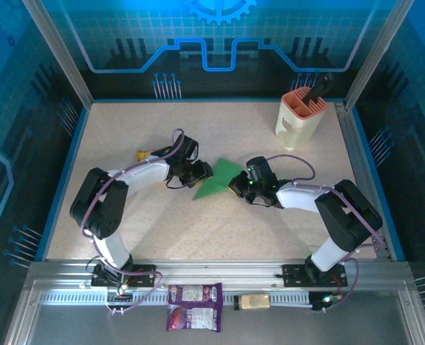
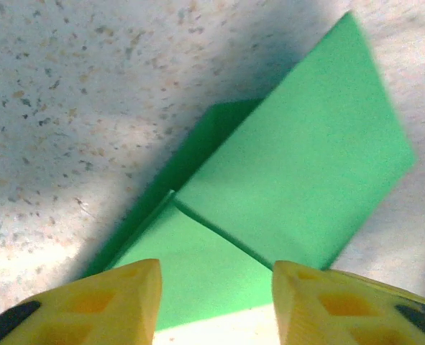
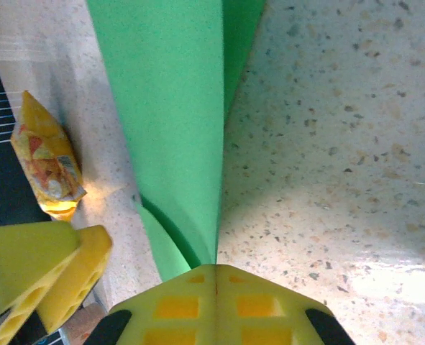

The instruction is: Fold a paper plane with a square sheet of paper (pick it up from the middle)

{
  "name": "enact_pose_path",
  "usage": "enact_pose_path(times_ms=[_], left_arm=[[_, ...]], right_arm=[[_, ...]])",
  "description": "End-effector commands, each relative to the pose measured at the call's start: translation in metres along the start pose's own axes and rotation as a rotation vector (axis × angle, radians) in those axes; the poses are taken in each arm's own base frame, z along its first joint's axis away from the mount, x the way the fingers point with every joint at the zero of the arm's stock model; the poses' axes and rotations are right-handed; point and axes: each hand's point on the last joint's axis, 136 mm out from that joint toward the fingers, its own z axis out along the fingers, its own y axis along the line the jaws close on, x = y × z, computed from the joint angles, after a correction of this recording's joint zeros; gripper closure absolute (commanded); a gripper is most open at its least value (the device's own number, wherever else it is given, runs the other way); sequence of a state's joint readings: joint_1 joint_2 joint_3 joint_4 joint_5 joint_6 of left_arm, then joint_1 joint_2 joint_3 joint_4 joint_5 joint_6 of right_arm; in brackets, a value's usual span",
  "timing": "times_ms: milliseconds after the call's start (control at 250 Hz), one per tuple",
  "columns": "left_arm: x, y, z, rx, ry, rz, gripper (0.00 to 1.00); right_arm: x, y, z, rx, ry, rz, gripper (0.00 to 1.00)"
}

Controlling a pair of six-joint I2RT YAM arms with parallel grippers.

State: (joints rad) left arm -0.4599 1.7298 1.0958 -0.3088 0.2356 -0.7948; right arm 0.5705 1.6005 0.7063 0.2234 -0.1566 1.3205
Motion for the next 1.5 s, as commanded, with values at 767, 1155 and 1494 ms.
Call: enact_pose_path(times_ms=[767, 1155, 1494], left_arm=[[0.062, -0.031, 0.011, -0.054, -0.211, 1.084, 0.21], [0.077, -0.036, 0.043, 0.034, -0.19, 1.236, 0.35], [0.076, -0.034, 0.052, 0.053, -0.279, 1.333, 0.39]], right_arm=[[-0.021, -0.002, -0.046, -0.001, 0.001, 0.095, 1.0], [-0.026, -0.007, -0.046, -0.011, 0.018, 0.146, 1.0], [-0.027, -0.012, -0.048, -0.011, 0.023, 0.165, 1.0]])
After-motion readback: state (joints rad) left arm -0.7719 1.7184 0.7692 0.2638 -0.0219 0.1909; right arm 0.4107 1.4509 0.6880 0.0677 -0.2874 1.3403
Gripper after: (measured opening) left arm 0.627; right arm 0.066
